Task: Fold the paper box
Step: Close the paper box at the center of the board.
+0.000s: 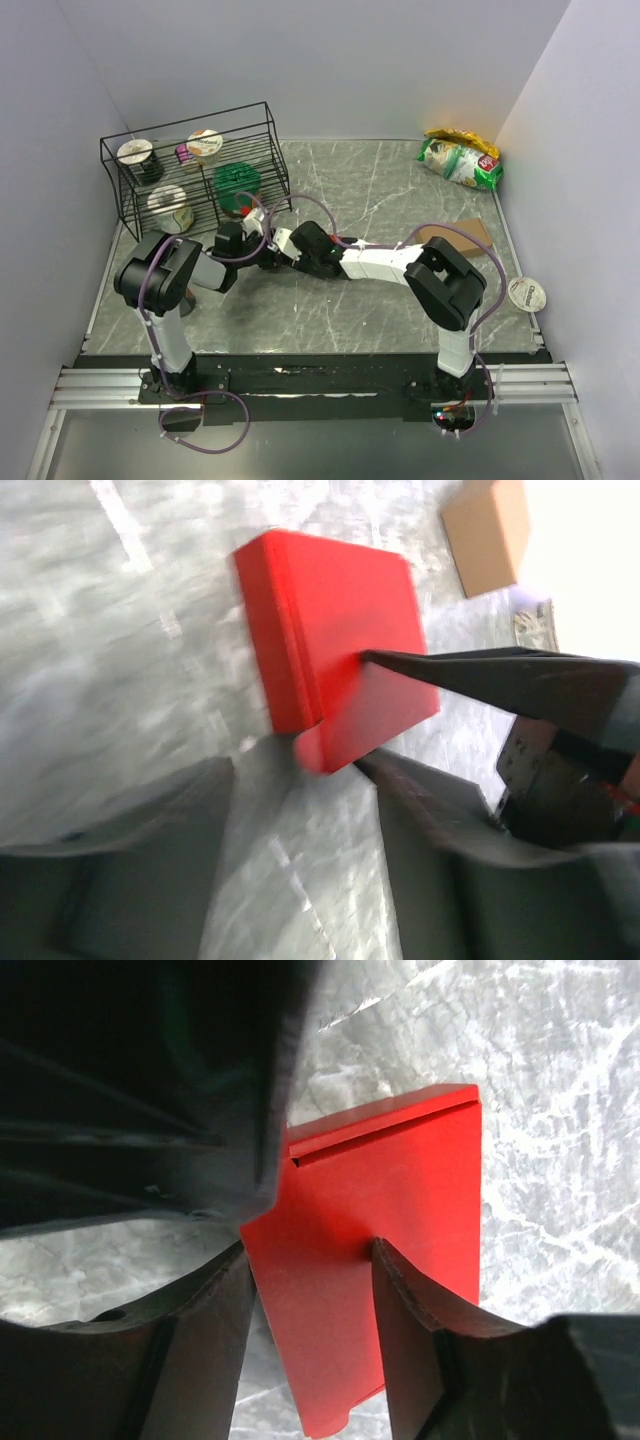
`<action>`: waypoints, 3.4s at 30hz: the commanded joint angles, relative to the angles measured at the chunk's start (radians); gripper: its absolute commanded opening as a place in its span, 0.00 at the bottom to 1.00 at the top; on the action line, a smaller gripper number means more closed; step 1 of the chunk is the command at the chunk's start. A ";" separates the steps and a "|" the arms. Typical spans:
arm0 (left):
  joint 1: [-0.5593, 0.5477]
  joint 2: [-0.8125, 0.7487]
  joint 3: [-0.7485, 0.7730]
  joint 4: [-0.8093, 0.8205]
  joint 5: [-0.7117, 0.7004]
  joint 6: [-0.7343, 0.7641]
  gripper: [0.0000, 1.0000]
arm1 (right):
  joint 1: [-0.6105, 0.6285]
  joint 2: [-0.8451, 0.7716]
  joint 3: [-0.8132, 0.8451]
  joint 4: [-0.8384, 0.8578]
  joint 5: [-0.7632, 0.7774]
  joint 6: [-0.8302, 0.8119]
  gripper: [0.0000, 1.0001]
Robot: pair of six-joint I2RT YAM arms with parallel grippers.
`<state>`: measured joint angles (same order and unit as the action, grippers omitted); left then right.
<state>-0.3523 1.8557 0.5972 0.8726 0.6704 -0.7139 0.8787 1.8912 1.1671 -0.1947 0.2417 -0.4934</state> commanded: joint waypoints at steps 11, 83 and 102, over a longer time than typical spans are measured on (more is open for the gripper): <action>0.042 -0.171 -0.066 -0.051 -0.054 0.088 0.90 | 0.002 0.019 0.006 -0.074 -0.018 -0.019 0.25; -0.094 0.056 0.067 -0.264 -0.170 0.007 0.47 | 0.085 -0.438 -0.064 -0.184 -0.235 0.450 0.89; -0.096 0.020 0.010 -0.185 -0.152 0.016 0.44 | -0.434 -0.452 -0.409 0.070 -0.578 1.145 0.79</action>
<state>-0.4496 1.8801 0.6456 0.7593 0.5701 -0.7437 0.4572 1.4094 0.7761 -0.2611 -0.2768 0.5526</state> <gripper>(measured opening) 0.437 0.798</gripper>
